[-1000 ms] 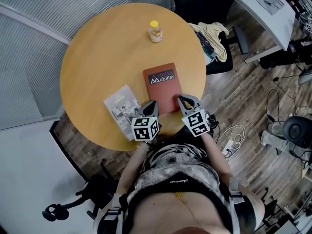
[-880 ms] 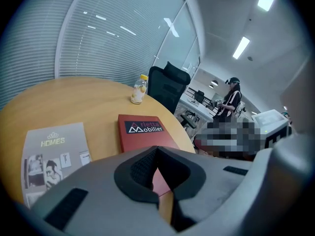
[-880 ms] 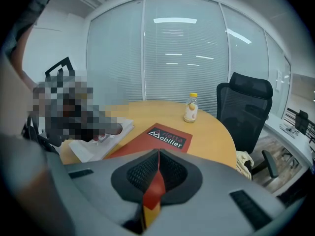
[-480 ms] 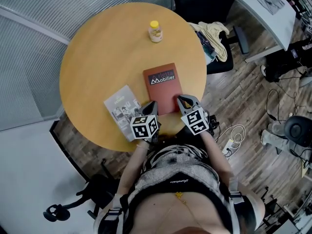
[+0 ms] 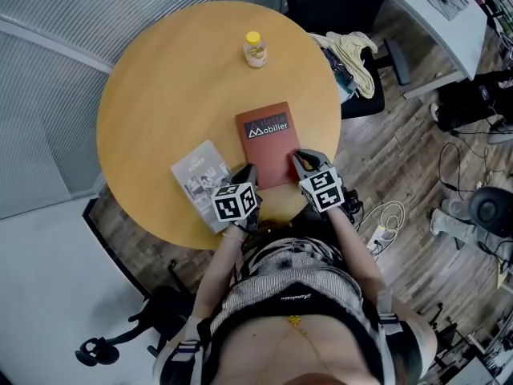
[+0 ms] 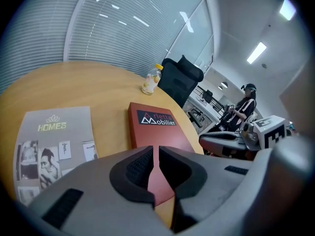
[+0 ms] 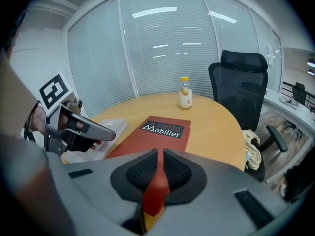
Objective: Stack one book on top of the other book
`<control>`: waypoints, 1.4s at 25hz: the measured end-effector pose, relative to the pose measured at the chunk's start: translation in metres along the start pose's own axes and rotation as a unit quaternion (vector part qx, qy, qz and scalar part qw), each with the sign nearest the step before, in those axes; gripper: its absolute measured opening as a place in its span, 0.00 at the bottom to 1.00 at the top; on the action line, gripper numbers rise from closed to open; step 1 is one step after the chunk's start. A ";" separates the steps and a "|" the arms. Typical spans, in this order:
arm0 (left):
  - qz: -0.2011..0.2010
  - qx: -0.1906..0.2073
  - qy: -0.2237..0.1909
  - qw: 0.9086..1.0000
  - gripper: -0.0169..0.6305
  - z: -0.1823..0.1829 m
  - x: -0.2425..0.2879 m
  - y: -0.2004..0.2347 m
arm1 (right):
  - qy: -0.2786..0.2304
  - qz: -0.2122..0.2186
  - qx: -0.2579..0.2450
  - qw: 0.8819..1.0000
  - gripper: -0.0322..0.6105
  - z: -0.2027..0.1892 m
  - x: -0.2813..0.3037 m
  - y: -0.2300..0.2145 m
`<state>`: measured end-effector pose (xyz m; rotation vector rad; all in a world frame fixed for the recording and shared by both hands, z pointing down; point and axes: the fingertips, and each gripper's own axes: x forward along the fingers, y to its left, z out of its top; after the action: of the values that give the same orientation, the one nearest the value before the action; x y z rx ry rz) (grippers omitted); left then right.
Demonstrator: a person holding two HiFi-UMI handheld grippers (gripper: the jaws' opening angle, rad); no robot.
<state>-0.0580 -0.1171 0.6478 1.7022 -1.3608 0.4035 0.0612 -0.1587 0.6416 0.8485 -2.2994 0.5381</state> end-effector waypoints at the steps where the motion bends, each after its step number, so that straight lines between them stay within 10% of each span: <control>1: 0.000 -0.002 0.001 1.000 0.06 0.000 0.001 0.002 | 0.000 -0.003 0.005 1.000 0.09 0.000 0.001 -0.002; 18: 0.011 -0.057 0.033 0.998 0.27 -0.007 0.026 0.026 | 0.045 0.001 0.116 0.992 0.34 -0.024 0.029 -0.023; 35: 0.010 -0.045 0.120 0.992 0.33 -0.021 0.042 0.021 | 0.064 0.045 0.176 0.981 0.36 -0.036 0.043 -0.018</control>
<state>-0.0566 -0.1261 0.6988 1.5138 -1.2031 0.5320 0.0623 -0.1703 0.6995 0.8464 -2.1649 1.0323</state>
